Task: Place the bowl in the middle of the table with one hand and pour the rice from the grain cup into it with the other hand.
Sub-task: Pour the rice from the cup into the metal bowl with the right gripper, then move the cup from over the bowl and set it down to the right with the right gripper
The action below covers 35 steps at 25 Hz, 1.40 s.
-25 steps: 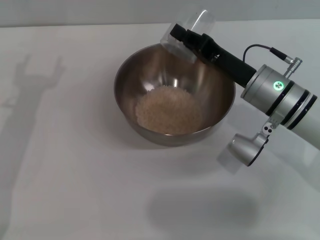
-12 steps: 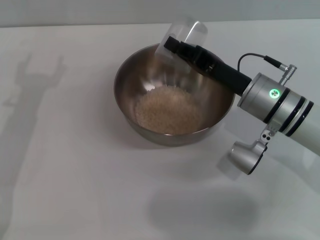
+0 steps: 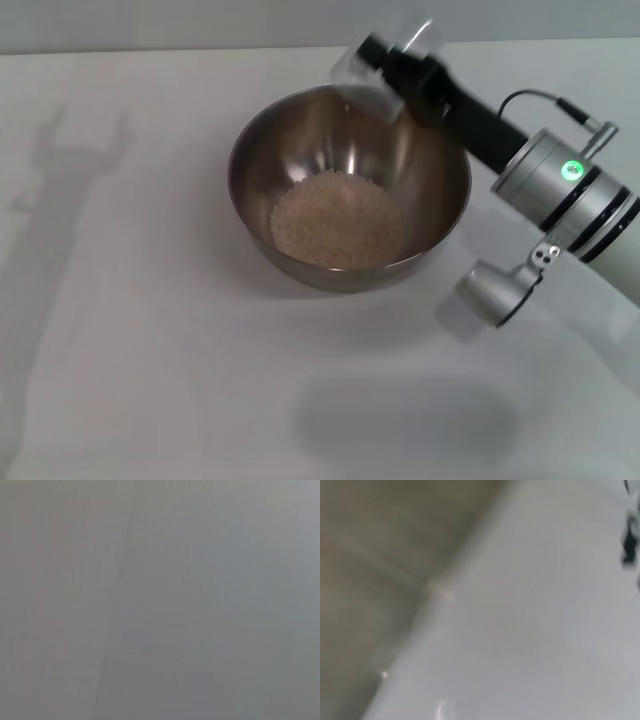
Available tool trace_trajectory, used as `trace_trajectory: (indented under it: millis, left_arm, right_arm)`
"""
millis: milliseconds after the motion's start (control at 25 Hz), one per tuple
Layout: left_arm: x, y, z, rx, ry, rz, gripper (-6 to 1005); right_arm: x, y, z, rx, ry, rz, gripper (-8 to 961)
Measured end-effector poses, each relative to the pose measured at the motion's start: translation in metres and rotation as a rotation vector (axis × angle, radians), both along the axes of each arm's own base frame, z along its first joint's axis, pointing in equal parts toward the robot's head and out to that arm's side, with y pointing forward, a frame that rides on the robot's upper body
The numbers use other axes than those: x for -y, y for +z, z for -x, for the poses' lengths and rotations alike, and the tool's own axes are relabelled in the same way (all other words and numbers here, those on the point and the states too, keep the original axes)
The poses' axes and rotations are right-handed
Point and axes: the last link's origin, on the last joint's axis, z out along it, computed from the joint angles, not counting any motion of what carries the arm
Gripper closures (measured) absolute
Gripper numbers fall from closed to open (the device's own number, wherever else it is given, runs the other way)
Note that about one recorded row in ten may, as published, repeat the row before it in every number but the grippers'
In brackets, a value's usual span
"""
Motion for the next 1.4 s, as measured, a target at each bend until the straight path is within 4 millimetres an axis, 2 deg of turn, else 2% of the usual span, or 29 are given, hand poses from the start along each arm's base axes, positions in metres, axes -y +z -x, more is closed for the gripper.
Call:
trace_trajectory:
  millis: [80, 120, 160, 280, 320, 360, 440, 520, 560, 760, 880, 920, 1160, 1320, 1400]
  left_arm:
    - [0.000, 0.000, 0.000, 0.000, 0.000, 0.000, 139]
    - [0.000, 0.000, 0.000, 0.000, 0.000, 0.000, 139]
    - [0.000, 0.000, 0.000, 0.000, 0.000, 0.000, 139]
    - [0.000, 0.000, 0.000, 0.000, 0.000, -0.001, 138]
    - [0.000, 0.000, 0.000, 0.000, 0.000, -0.001, 138]
    - [0.000, 0.000, 0.000, -0.001, 0.000, -0.001, 138]
    - [0.001, 0.000, 0.000, -0.001, -0.001, -0.002, 138]
    - [0.001, 0.001, 0.000, -0.002, -0.001, -0.002, 138]
    - [0.001, 0.001, 0.000, -0.002, -0.001, -0.002, 138]
    - [0.001, 0.001, 0.001, -0.003, -0.002, -0.003, 138]
    - [0.001, 0.001, 0.002, -0.004, 0.000, -0.002, 138]
    - [0.001, 0.001, 0.002, -0.005, 0.001, -0.002, 138]
    - [0.002, 0.001, 0.003, -0.005, 0.005, -0.002, 138]
    - [0.002, 0.001, 0.003, -0.006, 0.005, -0.001, 138]
    - [0.002, 0.001, 0.003, -0.007, 0.004, -0.001, 138]
  right_arm:
    - [-0.003, 0.009, 0.002, -0.114, -0.045, -0.006, 947]
    - [-0.004, 0.016, 0.003, -0.226, -0.086, 0.005, 947]
    - [-0.004, 0.016, 0.003, -0.226, -0.086, 0.005, 947]
    - [-0.002, 0.025, 0.001, -0.431, -0.156, 0.059, 947]
    - [0.000, 0.029, 0.000, -0.554, -0.193, 0.107, 947]
    - [0.000, 0.029, 0.000, -0.554, -0.193, 0.107, 947]
    - [0.002, 0.032, -0.003, -0.679, -0.235, 0.157, 947]
    - [0.002, 0.038, -0.009, -0.875, -0.300, 0.220, 947]
    - [0.002, 0.038, -0.009, -0.875, -0.300, 0.220, 947]
    - [0.008, 0.047, -0.025, -1.194, -0.389, 0.321, 947]
    - [0.011, 0.050, -0.036, -1.386, -0.440, 0.401, 947]
    - [0.012, 0.051, -0.046, -1.512, -0.478, 0.454, 947]
    - [0.012, 0.050, -0.070, -1.754, -0.597, 0.518, 947]
    - [0.009, 0.042, -0.086, -1.860, -0.725, 0.566, 947]
    - [0.009, 0.040, -0.088, -1.868, -0.750, 0.568, 947]
